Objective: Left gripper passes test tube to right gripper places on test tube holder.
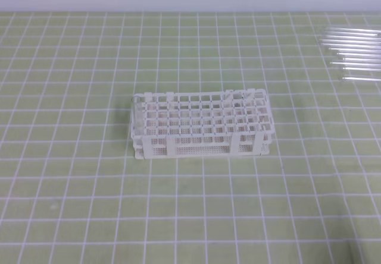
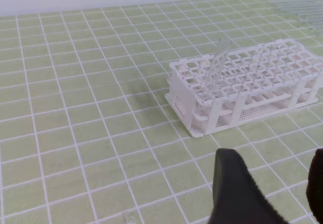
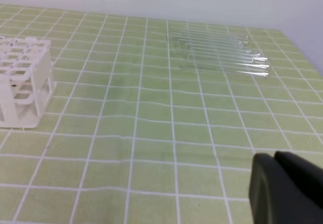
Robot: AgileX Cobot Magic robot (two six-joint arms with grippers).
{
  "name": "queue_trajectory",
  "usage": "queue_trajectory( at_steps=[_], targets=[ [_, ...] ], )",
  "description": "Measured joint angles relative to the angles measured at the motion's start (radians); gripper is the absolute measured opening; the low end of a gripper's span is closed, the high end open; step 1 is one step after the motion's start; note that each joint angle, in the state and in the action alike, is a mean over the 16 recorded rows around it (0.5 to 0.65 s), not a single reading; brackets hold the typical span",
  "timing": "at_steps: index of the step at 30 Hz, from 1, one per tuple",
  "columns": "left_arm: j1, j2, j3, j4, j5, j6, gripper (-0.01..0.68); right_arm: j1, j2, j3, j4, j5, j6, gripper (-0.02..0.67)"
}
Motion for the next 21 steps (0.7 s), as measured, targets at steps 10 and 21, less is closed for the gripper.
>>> queue_trajectory(
  at_steps=[10, 21],
  targets=[
    [0.0, 0.001, 0.0, 0.001, -0.001, 0.0, 0.286, 0.0, 0.0, 0.0, 0.012, 0.003, 0.0, -0.016],
    [0.007, 0.001, 0.02, 0.0, -0.04, 0.0, 0.285, 0.0, 0.0, 0.0, 0.014, 0.001, 0.0, -0.016]
  ],
)
